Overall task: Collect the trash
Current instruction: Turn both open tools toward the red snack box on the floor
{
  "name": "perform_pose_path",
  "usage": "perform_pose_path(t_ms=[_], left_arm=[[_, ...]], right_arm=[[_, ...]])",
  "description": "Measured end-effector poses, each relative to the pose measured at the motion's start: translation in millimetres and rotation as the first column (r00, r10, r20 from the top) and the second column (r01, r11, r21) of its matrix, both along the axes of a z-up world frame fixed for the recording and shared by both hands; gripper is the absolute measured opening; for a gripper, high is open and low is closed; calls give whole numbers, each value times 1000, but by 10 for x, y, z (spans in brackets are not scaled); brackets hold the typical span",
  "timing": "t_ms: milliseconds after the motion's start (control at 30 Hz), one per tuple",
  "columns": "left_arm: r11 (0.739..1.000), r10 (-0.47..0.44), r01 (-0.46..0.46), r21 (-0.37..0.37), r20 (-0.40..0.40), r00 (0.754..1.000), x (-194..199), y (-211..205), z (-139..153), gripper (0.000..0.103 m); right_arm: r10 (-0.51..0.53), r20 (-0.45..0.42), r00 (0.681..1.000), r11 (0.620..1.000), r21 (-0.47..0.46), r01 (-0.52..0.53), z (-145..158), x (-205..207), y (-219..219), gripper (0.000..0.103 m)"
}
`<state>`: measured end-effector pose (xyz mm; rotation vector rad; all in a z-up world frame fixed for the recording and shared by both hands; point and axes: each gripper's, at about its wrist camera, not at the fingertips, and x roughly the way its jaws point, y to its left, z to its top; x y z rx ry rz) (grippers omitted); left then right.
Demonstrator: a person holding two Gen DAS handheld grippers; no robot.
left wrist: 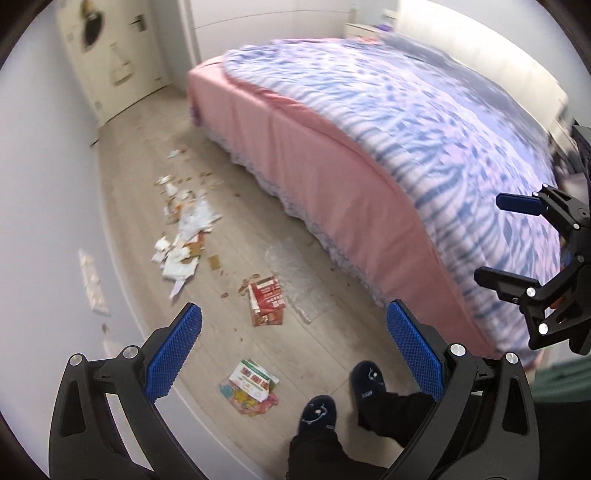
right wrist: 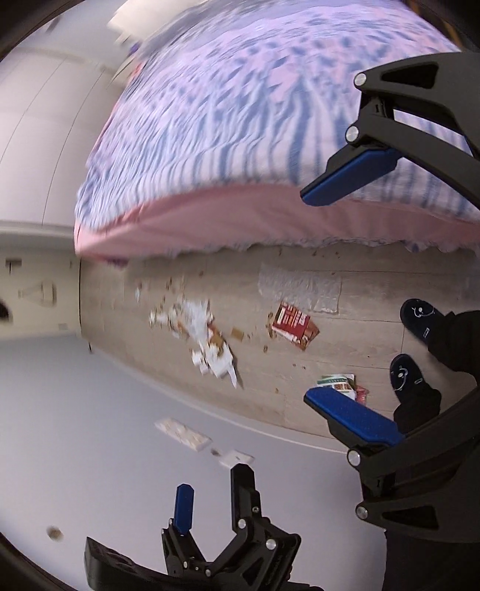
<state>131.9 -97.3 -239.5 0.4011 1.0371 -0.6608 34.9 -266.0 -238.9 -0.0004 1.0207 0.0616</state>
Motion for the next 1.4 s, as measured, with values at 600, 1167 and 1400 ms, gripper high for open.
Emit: perform_pose_path(t_ms=[600, 1167, 1400], left_arm=[[906, 424, -423, 26, -41, 905, -359, 888, -314, 97], [845, 534, -532, 47, -86, 841, -433, 1784, -894, 97], [855, 518, -518, 41, -128, 846, -424, 2072, -1166, 97]], right_arm=[[318, -41, 947, 948, 29, -317, -242, 512, 386, 96], [402, -103, 910, 916, 37, -400, -645, 605, 1196, 96], [430, -121, 895, 901, 0, -434, -787, 710, 1564, 96]])
